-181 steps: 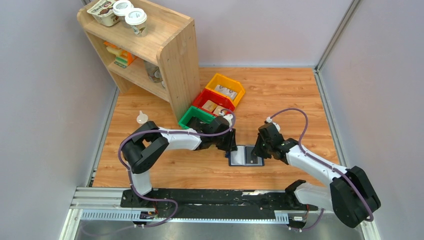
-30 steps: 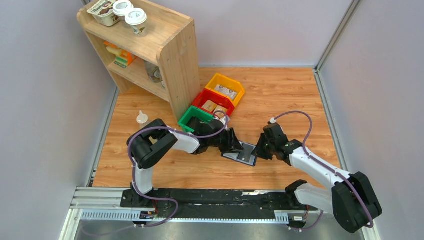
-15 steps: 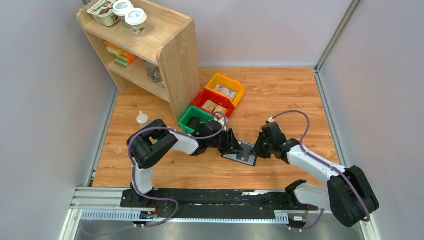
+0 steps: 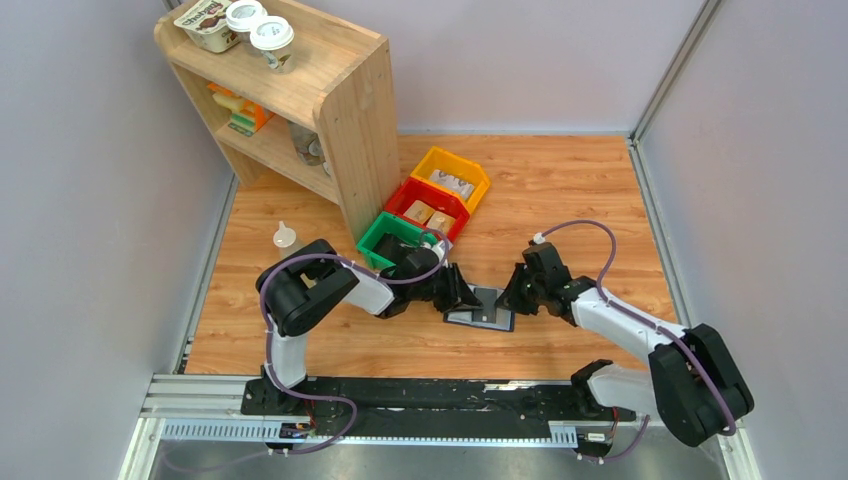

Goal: Take the credit cards out of the card holder
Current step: Remove the credit card from the card holder.

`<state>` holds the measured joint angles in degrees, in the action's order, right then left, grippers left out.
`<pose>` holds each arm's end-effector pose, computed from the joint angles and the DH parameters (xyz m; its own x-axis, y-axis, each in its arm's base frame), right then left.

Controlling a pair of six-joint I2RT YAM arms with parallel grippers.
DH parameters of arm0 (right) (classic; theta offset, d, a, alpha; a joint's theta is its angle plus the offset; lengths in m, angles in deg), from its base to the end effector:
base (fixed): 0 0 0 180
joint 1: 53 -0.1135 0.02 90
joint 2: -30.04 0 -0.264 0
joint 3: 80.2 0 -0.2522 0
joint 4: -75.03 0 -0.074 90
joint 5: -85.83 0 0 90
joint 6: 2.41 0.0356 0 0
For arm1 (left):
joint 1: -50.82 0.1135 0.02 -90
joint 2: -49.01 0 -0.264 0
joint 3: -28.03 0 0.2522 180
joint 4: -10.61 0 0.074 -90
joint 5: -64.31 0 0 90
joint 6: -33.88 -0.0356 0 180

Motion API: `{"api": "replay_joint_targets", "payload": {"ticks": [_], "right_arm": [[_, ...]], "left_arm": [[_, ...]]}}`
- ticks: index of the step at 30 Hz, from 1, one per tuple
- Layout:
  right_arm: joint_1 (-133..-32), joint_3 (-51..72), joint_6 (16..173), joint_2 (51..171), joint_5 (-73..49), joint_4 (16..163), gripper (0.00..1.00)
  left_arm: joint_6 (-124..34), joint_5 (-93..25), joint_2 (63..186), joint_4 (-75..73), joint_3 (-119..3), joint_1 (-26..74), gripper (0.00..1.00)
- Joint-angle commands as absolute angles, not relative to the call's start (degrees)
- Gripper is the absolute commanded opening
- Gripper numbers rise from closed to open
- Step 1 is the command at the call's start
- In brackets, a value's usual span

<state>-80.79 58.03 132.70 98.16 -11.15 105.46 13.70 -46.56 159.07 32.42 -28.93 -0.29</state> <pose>0.1816 0.1006 0.1551 -0.8919 0.3248 -0.3146 0.1562 0.8741 0.4599 0.2122 -0.2832 0.1041 -0.9745 -0.1888 -0.1211 0.0108 0.5001 -0.8659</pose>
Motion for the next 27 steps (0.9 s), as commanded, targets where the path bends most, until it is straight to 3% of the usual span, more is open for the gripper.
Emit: {"api": "replay_joint_targets", "payload": {"ticks": [1,16,27], "right_arm": [[-80.25,59.75,132.16,99.74,-11.12,104.61,0.09],[-79.89,60.9,131.36,102.64,-10.32,105.23,0.07],[-79.98,60.64,130.93,103.96,-10.15,105.23,0.07]], "left_arm": [[15.33,-47.67,158.87,39.29,-27.74,-0.5,0.3],[19.55,-48.46,157.73,49.49,-23.52,0.2,0.16],[17.88,-48.72,155.98,47.3,-23.87,0.2,0.17]]}}
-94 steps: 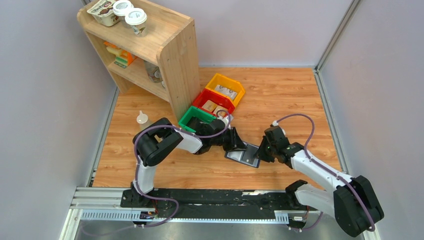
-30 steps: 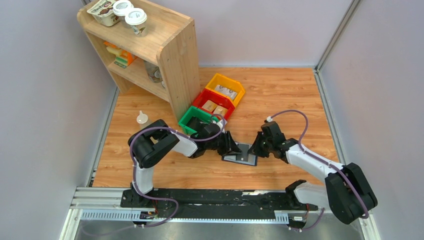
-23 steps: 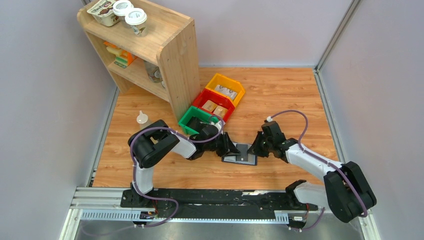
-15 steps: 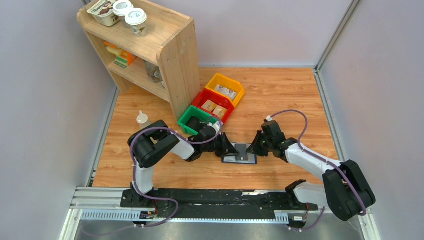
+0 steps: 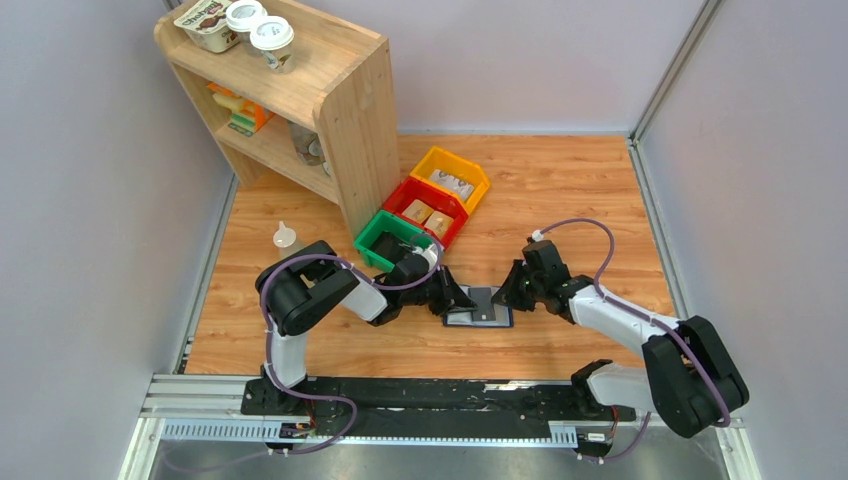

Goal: Take the credit cards out of the card holder
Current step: Remove the credit card from the card holder.

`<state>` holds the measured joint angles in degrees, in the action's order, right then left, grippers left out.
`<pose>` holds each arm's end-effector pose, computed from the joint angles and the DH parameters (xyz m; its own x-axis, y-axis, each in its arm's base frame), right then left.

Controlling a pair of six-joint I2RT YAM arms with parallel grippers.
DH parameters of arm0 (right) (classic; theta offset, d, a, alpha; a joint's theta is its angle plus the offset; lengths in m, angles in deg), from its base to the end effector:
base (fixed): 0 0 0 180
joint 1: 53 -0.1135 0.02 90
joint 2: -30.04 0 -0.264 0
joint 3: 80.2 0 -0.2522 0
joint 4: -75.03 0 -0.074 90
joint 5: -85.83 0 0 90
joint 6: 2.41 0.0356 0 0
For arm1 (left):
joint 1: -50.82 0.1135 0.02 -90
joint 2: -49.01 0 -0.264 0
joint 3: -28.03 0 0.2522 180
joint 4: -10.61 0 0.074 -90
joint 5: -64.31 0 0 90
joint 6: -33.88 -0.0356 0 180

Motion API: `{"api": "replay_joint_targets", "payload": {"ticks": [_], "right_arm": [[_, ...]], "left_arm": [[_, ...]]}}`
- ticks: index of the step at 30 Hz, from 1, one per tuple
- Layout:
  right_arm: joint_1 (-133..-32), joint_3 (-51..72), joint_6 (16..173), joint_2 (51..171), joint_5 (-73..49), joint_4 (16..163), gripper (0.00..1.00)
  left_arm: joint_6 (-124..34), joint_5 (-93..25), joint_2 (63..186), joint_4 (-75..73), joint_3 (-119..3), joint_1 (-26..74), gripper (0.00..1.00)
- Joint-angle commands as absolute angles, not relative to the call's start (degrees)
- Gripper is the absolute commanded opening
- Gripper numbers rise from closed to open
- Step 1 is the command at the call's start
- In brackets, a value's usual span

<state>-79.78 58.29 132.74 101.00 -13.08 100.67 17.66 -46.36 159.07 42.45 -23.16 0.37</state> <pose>0.1903 0.1022 0.1495 -0.8880 0.3364 -0.3136 0.1493 0.8558 0.4953 0.2046 -0.2675 0.0968 -0.9658 -0.2414 -0.0948 -0.0204 0.4352 -0.9001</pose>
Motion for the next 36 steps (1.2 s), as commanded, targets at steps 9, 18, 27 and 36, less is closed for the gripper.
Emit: {"api": "replay_joint_targets", "payload": {"ticks": [9,18,27,36], "right_arm": [[-79.89,60.46,130.66,103.69,-10.32,105.4,0.07],[-79.63,60.99,130.4,103.61,-10.32,105.32,0.06],[-79.45,61.87,130.57,102.2,-10.41,105.23,0.07],[-79.19,62.92,131.01,101.5,-10.15,105.23,0.07]], "left_arm": [[16.12,-48.72,154.13,45.1,-24.84,0.2,0.21],[14.37,-48.02,151.93,43.17,-25.45,0.2,0.22],[13.4,-47.93,150.61,42.11,-25.8,0.2,0.14],[13.31,-47.84,149.74,40.8,-25.37,0.02,0.0]]}}
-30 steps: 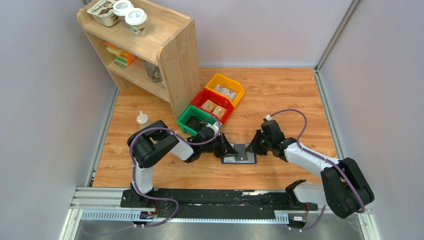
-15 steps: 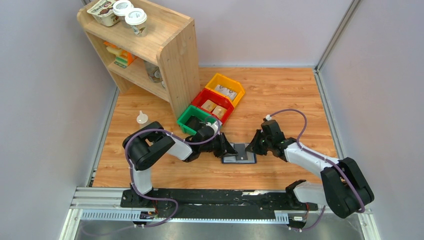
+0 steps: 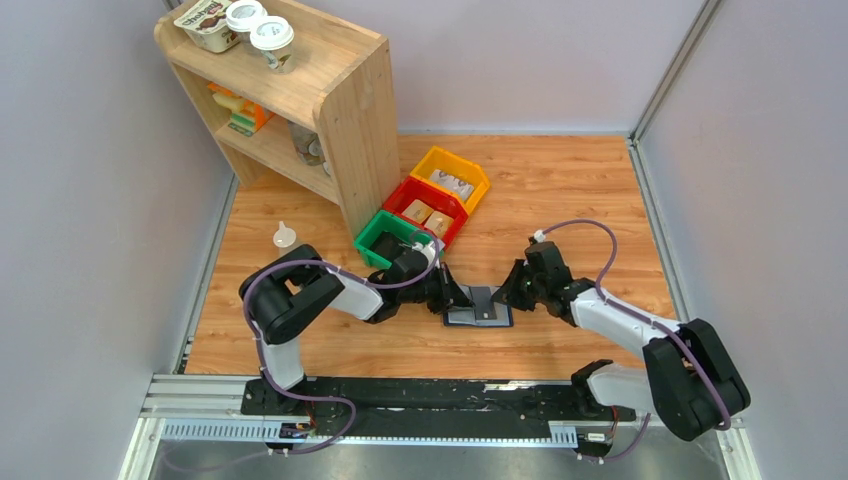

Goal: Take the credit cards out of the card holder
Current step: Remove the credit card from the card holder.

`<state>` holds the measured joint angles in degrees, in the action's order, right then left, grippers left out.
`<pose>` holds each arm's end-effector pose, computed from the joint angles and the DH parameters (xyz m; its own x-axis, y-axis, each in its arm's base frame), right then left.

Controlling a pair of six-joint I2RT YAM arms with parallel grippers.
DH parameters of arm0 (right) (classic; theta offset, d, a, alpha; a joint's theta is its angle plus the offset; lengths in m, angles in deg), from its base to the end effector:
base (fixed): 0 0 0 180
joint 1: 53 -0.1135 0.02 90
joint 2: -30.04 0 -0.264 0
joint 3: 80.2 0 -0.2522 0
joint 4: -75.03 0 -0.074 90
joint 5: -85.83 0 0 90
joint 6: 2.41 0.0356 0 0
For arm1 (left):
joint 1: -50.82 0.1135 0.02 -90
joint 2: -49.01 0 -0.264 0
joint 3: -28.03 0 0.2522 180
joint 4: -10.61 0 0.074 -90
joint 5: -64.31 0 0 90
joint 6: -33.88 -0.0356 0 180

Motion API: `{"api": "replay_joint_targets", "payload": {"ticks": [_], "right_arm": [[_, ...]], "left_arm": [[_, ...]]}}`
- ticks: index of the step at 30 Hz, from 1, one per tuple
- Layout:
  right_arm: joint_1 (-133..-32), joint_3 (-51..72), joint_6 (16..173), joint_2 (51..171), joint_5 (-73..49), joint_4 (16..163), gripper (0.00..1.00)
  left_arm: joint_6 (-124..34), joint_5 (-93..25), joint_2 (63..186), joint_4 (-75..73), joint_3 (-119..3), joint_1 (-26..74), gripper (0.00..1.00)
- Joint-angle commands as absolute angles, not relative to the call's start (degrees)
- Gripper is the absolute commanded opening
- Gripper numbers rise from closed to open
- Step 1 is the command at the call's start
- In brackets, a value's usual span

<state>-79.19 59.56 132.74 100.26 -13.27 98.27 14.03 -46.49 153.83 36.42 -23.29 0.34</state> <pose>0.1900 0.0997 0.1485 -0.8761 0.3492 -0.3325 0.1423 0.8460 0.5138 0.2019 -0.2646 0.1161 -0.9669 -0.2097 -0.1455 0.0347 0.4568 -0.8889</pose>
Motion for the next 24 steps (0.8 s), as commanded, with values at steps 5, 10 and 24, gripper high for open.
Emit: {"api": "replay_joint_targets", "payload": {"ticks": [5,10,24], "right_arm": [[-78.4,63.97,131.54,100.71,-9.8,105.14,0.07],[-77.79,64.24,131.63,99.74,-9.79,105.31,0.06],[-77.87,62.39,130.05,84.9,-14.89,102.95,0.14]], "left_arm": [[11.47,-47.31,147.45,33.16,-25.54,0.11,0.0],[10.5,-45.56,145.25,26.73,-25.37,0.11,0.0],[9.62,-45.82,146.31,21.99,-27.21,0.11,0.0]]}}
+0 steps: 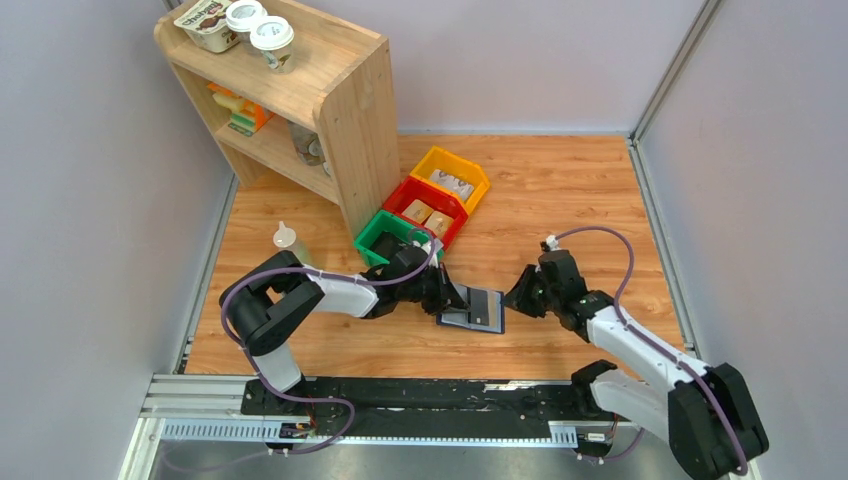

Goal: Take the credit cards out of the card holder
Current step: Remove the credit card from the card holder.

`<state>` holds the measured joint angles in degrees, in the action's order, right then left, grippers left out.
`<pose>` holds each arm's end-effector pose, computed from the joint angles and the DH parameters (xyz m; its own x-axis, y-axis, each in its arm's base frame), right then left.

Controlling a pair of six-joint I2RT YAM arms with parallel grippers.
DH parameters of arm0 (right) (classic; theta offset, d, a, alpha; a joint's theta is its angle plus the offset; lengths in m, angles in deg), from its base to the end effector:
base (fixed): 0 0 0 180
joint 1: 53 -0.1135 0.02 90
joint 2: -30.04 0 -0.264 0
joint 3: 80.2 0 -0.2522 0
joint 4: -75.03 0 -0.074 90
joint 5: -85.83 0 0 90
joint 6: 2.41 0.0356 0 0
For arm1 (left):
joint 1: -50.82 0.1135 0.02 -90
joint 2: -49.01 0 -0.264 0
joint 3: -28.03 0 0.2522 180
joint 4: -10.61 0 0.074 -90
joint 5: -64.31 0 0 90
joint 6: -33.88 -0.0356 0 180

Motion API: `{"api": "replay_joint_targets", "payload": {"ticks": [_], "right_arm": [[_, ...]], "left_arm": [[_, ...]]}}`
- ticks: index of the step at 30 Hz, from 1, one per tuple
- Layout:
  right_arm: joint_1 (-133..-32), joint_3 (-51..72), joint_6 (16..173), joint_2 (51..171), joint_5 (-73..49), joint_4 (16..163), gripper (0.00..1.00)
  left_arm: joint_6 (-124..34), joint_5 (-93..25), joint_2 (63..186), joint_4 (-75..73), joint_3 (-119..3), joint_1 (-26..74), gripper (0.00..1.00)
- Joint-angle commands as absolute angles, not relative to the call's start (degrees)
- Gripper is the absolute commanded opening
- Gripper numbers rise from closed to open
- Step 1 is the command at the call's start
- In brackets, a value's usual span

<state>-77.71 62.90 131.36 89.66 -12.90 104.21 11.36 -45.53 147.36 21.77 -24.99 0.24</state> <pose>0.1672 0.0829 0.1579 -0.8609 0.3565 -0.3630 0.1347 0.8477 0.5131 0.1968 -0.2584 0.1350 -0.9726 -0.1852 -0.1408 0.0172 0.5465 -0.8373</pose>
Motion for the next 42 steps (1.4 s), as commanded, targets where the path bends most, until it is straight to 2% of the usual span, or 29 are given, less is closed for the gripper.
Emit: {"api": "replay_joint_targets", "payload": {"ticks": [1,5,14,24,35,38,40,42], "right_arm": [[-77.79,62.48,129.96,84.1,-15.5,102.16,0.14],[-77.78,62.83,130.13,83.82,-18.93,98.29,0.15],[-77.78,63.97,131.36,92.61,-25.53,89.32,0.14],[-77.78,64.94,130.92,101.49,-24.04,91.69,0.1],[-77.87,65.73,130.57,102.2,-20.78,95.65,0.07],[-77.79,65.82,130.48,102.11,-20.69,95.82,0.07],[-77.78,65.73,130.4,102.11,-20.61,96.0,0.07],[-77.78,65.82,130.4,101.94,-20.61,96.09,0.07]], "left_arm": [[9.36,-45.82,146.22,21.81,-27.3,0.02,0.0],[8.22,-45.56,145.87,20.49,-27.83,0.02,0.0],[7.16,-45.38,145.69,18.91,-28.36,-0.06,0.0],[6.63,-44.33,145.08,17.59,-28.09,0.11,0.0],[7.95,-43.1,145.86,17.93,-26.77,0.64,0.0],[8.56,-42.57,145.95,17.94,-26.42,0.73,0.28],[8.83,-41.87,145.78,17.85,-26.16,0.73,0.4],[8.83,-41.51,145.78,17.5,-26.24,0.73,0.47]]}}
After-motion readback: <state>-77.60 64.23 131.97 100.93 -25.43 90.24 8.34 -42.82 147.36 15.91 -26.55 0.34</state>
